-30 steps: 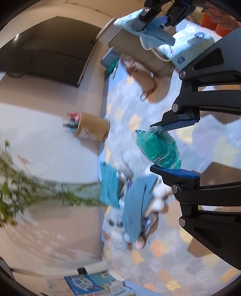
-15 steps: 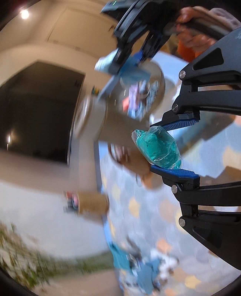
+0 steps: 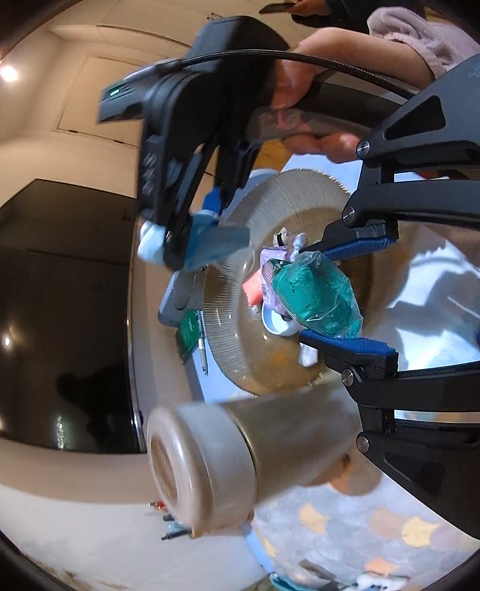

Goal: Organize soft objects
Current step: 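Carry the teal item and blue face mask to the glass bowl, then open both tools to drop the items into the glass bowl, then move both open tools back toward the pile on the bed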

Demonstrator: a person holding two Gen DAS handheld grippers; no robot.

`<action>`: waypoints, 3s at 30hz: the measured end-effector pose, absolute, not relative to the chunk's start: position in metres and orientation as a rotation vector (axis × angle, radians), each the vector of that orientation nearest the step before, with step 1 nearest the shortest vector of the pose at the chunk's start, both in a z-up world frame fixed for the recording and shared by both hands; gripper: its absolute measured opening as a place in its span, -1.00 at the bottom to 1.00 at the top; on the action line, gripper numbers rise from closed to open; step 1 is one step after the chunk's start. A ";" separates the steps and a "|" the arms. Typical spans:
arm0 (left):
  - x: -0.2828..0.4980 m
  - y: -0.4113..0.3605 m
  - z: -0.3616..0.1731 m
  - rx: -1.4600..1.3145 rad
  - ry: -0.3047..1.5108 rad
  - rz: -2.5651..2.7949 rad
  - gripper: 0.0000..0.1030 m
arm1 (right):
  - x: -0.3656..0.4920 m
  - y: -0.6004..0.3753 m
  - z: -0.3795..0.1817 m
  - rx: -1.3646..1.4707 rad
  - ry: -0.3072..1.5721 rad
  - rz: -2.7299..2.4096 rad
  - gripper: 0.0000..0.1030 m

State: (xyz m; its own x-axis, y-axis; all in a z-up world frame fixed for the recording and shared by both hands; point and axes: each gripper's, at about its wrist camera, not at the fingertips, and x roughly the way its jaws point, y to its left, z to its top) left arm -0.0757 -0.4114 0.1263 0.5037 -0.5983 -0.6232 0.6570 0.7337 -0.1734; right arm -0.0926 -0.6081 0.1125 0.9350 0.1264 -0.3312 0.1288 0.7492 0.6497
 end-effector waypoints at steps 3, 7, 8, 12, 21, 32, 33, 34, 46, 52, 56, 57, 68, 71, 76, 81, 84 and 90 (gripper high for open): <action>-0.067 -0.426 0.122 0.111 0.732 -0.740 -0.09 | -0.067 -0.612 0.115 0.680 0.428 0.001 -0.21; -0.059 -0.431 0.118 0.125 0.740 -0.688 0.49 | -0.045 -0.605 0.115 0.595 0.493 -0.030 0.93; -0.057 -0.430 0.118 0.120 0.744 -0.683 0.59 | -0.044 -0.603 0.115 0.578 0.495 -0.034 0.93; -0.052 -0.429 0.116 0.124 0.764 -0.692 0.61 | -0.044 -0.606 0.109 0.595 0.507 -0.033 0.93; -0.059 -0.435 0.124 0.142 0.752 -0.688 0.61 | -0.054 -0.608 0.107 0.629 0.503 -0.050 0.93; -0.074 -0.425 0.133 0.199 0.712 -0.642 0.61 | -0.074 -0.592 0.112 0.608 0.491 -0.075 0.93; -0.075 -0.423 0.133 0.201 0.709 -0.637 0.61 | -0.075 -0.589 0.112 0.608 0.492 -0.074 0.93; -0.077 -0.419 0.134 0.204 0.706 -0.634 0.61 | -0.077 -0.586 0.112 0.607 0.493 -0.074 0.93; -0.099 -0.374 0.144 0.241 0.628 -0.549 0.61 | -0.099 -0.542 0.109 0.574 0.498 -0.113 0.92; -0.103 -0.336 0.145 0.212 0.616 -0.539 0.61 | -0.111 -0.507 0.111 0.540 0.493 -0.124 0.92; -0.100 -0.303 0.147 0.184 0.617 -0.536 0.61 | -0.119 -0.477 0.112 0.504 0.482 -0.136 0.92; -0.099 -0.289 0.148 0.172 0.618 -0.524 0.61 | -0.121 -0.468 0.112 0.495 0.477 -0.136 0.92; -0.067 -0.159 0.158 0.083 0.580 -0.323 0.61 | -0.100 -0.346 0.113 0.368 0.496 -0.005 0.93; -0.057 -0.123 0.160 0.058 0.576 -0.259 0.62 | -0.083 -0.310 0.112 0.327 0.520 0.055 0.93; -0.039 -0.073 0.155 0.035 0.581 -0.170 0.62 | -0.055 -0.258 0.109 0.302 0.545 0.149 0.93; -0.024 -0.036 0.146 0.018 0.593 -0.100 0.62 | -0.030 -0.216 0.103 0.268 0.566 0.210 0.93; -0.014 -0.021 0.139 0.011 0.610 -0.068 0.62 | -0.017 -0.200 0.097 0.258 0.585 0.233 0.93; 0.013 0.013 0.124 -0.028 0.650 -0.023 0.62 | 0.009 -0.182 0.083 0.249 0.628 0.257 0.93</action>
